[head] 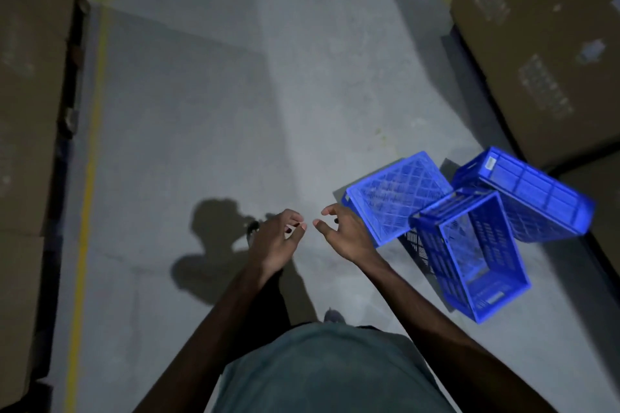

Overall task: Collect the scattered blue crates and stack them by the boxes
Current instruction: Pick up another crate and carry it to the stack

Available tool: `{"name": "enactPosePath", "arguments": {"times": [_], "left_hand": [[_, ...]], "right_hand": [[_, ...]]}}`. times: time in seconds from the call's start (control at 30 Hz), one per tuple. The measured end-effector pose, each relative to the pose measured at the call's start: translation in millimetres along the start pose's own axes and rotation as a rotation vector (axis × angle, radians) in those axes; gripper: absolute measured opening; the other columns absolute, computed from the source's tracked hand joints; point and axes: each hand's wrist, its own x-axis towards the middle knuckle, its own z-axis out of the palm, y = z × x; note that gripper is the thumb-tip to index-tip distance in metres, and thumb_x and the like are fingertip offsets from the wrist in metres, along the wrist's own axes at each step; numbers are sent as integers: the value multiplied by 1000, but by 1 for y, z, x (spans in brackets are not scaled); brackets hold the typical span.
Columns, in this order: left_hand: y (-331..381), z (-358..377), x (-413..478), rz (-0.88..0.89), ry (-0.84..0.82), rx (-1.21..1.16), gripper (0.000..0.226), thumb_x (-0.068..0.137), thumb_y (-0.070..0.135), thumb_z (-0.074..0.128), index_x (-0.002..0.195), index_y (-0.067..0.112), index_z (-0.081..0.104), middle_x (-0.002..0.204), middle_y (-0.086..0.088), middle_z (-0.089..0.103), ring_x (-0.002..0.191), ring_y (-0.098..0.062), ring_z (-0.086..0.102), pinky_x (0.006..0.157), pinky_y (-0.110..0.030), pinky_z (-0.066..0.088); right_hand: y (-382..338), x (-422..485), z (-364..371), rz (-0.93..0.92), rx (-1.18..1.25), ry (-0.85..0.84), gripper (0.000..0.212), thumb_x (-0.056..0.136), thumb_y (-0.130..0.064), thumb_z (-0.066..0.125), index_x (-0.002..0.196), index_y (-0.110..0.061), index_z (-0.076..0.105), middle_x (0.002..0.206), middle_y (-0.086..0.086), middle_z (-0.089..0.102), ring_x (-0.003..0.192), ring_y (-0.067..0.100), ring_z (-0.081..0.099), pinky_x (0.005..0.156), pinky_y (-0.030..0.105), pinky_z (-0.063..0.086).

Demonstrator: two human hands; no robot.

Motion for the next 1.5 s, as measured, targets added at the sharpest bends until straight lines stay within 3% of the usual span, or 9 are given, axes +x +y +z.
{"name": "enactPosePath", "arguments": {"times": [0.17,0.33,0.6,0.77,0.9,1.1,1.27,1.5], "left_hand": [[-4,-72,120,16,-74,-15,9,98,31,67,103,25,69,98,7,73,94,-11,69,92,-38,56],[13,-142,230,84,-148,49,10,100,31,65,106,24,69,103,9,73,95,-7,68,83,-20,51],[67,-175,389,178,-284,118,8,98,27,68,102,20,70,97,7,73,91,-1,67,76,-7,47],[107,-165,504,262,-334,188,5,97,24,68,99,20,71,90,17,70,83,10,63,76,-10,49],[157,-155,597,318,-336,230,6,97,24,69,99,19,71,90,12,71,83,6,64,72,-7,44],[248,-123,718,412,-488,309,5,98,32,66,100,28,68,92,15,70,83,3,64,78,-15,50],[317,-83,790,440,-588,269,7,98,33,66,100,27,69,96,11,73,87,-2,67,83,-23,55],[402,3,874,579,-862,348,7,98,26,65,101,24,70,97,11,74,92,-6,69,85,-24,55]], "right_hand": [[-59,100,2,67,30,88,30,94,-48,68,116,-28,62,127,-3,64,119,18,60,98,37,48],[-126,191,-6,152,90,165,29,94,-46,69,116,-28,63,120,1,65,113,18,62,87,29,42],[-173,317,-41,245,220,303,28,95,-45,68,117,-28,63,126,0,64,111,21,63,99,39,49],[-172,412,-85,266,272,380,23,95,-39,71,112,-24,65,113,-1,67,104,19,64,92,33,48],[-168,487,-133,281,296,367,29,96,-40,69,118,-22,65,124,1,67,95,14,62,92,33,49],[-174,584,-229,300,329,412,27,97,-46,67,117,-29,60,130,0,64,115,21,62,98,39,50],[-172,632,-304,333,418,569,32,96,-46,67,121,-24,63,129,-1,65,111,19,62,95,38,51],[-129,665,-357,561,590,772,30,96,-46,67,119,-27,62,129,-1,64,111,18,61,95,35,50]]}}
